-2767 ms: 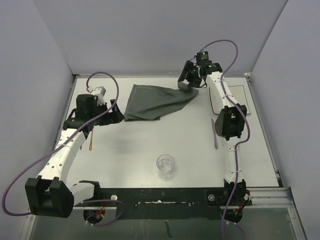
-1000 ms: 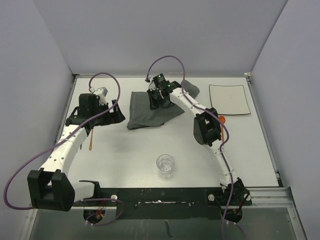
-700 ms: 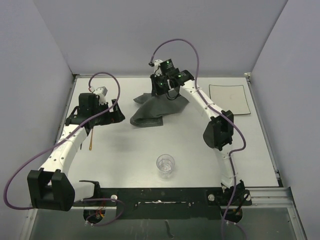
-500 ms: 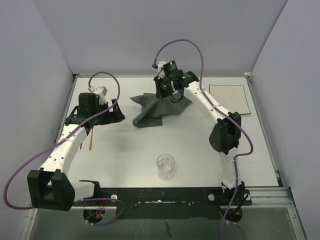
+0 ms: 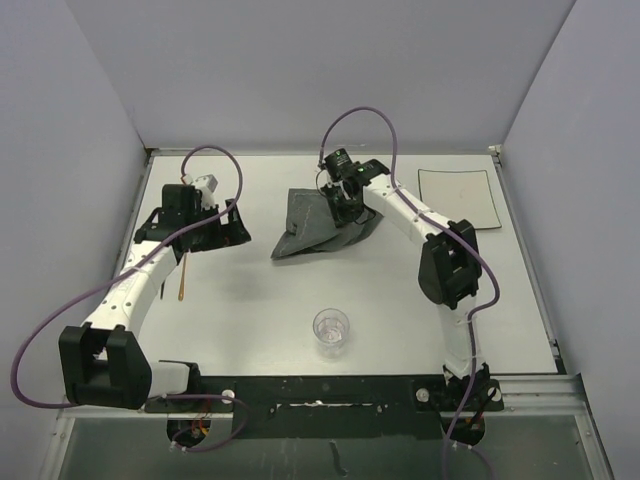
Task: Set the dinner table for one person
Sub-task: Flatten out the napkin at the center of the board.
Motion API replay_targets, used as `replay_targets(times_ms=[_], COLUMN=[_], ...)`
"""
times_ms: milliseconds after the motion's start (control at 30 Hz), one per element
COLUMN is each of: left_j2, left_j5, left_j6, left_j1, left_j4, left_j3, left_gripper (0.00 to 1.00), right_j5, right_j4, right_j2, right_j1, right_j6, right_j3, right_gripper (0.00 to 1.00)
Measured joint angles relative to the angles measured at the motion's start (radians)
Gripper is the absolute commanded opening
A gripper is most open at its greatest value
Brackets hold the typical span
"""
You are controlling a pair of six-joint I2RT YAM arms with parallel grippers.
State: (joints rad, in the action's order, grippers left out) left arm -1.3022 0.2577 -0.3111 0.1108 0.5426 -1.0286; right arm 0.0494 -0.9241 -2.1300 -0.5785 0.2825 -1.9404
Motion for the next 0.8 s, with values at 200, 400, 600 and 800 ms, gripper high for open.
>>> replay_targets(times_ms=[200,400,600,800], left_j2=[-0.002,-0.002,-0.002,-0.002], left_j5=[-0.005,-0.008,-0.008,-0.012], left_j6=[0.0,0.0,0.0,0.0], left_j1=[0.0,0.0,0.0,0.0], left_j4=[0.011,0.014,0.015,0.015], left_j3=[-0.001,-0.001,-0.001,-0.001], left_gripper=[0.93,0.93,0.93,0.93], right_j5=[-0.008,-0.035,-0.049,-0.056], right_j4=[-0.054,-0.061,-0.048,-0.004], right_j2=[-0.011,-0.02,-0.112,-0.26], right_j1=[-0.004,-0.032,-0.059,-0.064], right_j6=[0.024,0.023,0.01,-0.008], right_j3=[-0.036,-0.06,-0.274,-0.451], right_gripper=[0.44,0.68,0.69,0.67])
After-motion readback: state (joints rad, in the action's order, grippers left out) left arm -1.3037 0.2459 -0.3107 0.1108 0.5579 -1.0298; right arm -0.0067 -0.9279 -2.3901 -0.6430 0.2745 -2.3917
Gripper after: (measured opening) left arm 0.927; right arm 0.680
